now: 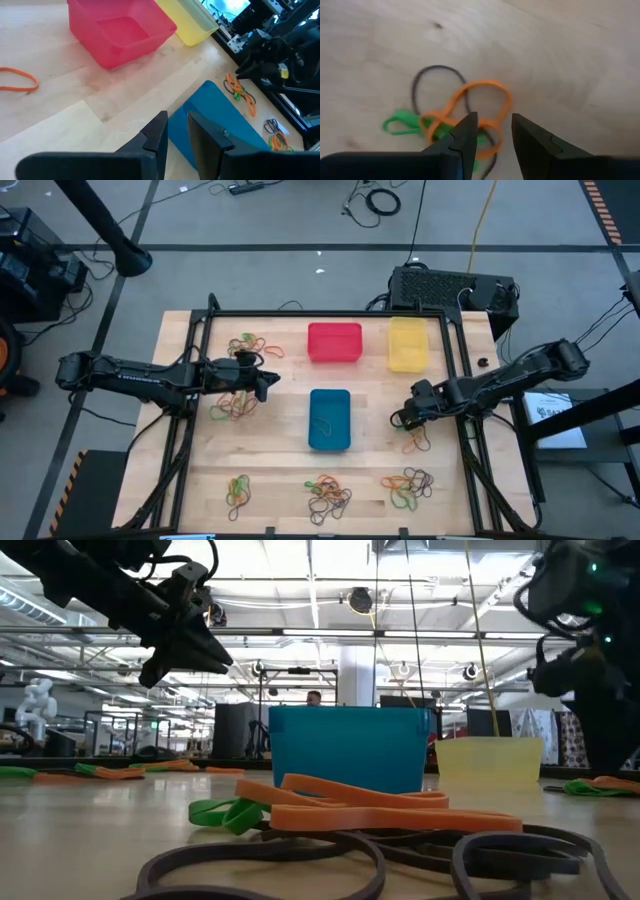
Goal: Sort rubber bands into baskets
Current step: Put the orange rubber band into the blue bin
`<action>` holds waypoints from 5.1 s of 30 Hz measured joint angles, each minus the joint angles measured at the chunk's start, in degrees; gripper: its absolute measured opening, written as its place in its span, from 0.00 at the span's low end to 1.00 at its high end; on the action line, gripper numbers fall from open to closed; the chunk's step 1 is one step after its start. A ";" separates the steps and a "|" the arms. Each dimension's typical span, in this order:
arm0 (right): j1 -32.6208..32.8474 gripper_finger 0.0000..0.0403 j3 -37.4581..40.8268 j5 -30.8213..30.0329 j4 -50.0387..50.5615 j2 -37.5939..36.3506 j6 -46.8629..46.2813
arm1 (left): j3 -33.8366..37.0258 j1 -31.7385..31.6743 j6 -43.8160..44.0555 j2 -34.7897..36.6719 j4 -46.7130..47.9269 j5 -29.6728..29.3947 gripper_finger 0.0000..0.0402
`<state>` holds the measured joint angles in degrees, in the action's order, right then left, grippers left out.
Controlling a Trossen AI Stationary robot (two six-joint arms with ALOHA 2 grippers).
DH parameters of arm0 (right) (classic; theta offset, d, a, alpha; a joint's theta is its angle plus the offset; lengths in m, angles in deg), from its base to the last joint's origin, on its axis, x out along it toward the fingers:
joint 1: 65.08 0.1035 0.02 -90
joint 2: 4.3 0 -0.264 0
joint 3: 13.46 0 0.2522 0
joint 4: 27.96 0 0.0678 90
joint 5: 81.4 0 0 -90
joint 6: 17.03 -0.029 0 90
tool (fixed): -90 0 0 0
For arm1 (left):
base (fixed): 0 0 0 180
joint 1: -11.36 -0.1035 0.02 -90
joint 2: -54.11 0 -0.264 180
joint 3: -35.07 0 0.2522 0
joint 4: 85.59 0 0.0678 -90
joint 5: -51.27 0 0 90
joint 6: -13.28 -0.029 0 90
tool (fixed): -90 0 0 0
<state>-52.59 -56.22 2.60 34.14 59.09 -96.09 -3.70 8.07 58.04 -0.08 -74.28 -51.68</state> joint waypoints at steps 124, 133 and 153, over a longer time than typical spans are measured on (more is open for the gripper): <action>28.71 0.18 -36.78 -2.83 -12.26 33.14 27.38 | 0.02 7.39 -29.05 -4.06 6.38 0.81 0.20; 28.76 0.18 -29.49 -2.96 -16.45 33.14 29.37 | 0.02 7.39 -28.59 -4.06 6.40 0.83 0.20; 28.68 0.16 -18.31 0.26 -31.13 33.01 31.40 | 0.02 7.39 -25.53 -4.06 6.40 1.11 0.20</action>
<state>-23.91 -74.52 2.86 3.01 92.10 -64.70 -3.68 15.46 32.51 -4.15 -67.88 -50.56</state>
